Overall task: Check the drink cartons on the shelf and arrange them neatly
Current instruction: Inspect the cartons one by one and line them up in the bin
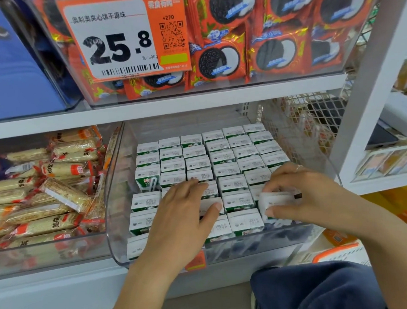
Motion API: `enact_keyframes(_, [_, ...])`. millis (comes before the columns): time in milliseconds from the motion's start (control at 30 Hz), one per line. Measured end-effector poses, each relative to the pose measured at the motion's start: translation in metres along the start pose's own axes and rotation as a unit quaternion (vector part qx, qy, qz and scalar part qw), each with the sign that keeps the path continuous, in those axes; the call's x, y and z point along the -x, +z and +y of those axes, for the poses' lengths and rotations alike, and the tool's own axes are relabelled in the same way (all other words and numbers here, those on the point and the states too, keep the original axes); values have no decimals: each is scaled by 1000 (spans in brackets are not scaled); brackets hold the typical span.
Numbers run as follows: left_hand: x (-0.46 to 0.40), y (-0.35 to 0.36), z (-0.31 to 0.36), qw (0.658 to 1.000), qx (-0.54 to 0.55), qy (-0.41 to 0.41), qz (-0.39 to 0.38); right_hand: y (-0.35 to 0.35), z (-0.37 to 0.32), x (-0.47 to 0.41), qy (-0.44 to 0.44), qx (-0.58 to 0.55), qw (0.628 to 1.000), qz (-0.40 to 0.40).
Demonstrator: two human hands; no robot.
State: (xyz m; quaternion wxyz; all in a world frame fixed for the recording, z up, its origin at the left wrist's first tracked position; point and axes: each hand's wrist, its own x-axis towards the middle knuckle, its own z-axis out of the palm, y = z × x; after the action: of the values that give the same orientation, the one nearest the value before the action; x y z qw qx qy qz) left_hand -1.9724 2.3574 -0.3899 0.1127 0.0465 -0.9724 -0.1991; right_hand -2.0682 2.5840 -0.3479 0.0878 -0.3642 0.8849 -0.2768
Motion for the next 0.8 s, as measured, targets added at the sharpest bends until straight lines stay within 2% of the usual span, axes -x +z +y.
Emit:
enact_keyframes(67, [0,0,0,1000,-1,2,-2,-1,-5,2,-7,-96,993,63])
enact_keyframes(167, [-1,1,-1,1000,-2,3,3,1,-15,0,-14,-237,956,172])
enact_keyframes(233, [-1,1,-1,1000,-4,4,5,3,-19,-4,-14,-288,927,239])
enact_keyframes(333, [0,1,-1,1000,0,7,7,9,-25,-12,-6,-346,892,289])
enact_keyframes(433, [0,-4,3,994,98,-24,45,17,-34,-21,38,-425,852,303])
enact_keyframes(533, [0,-11,7,960,256,-69,95,23,-40,-28,91,-496,814,287])
enact_keyframes(600, [0,-16,11,941,314,-73,106,26,-46,-33,105,-519,804,270])
enact_keyframes(700, [1,-19,15,935,338,-61,83,31,-54,-38,111,-527,801,262])
enact_keyframes(800, [2,-19,15,944,318,-53,65,37,-59,-44,125,-538,792,260])
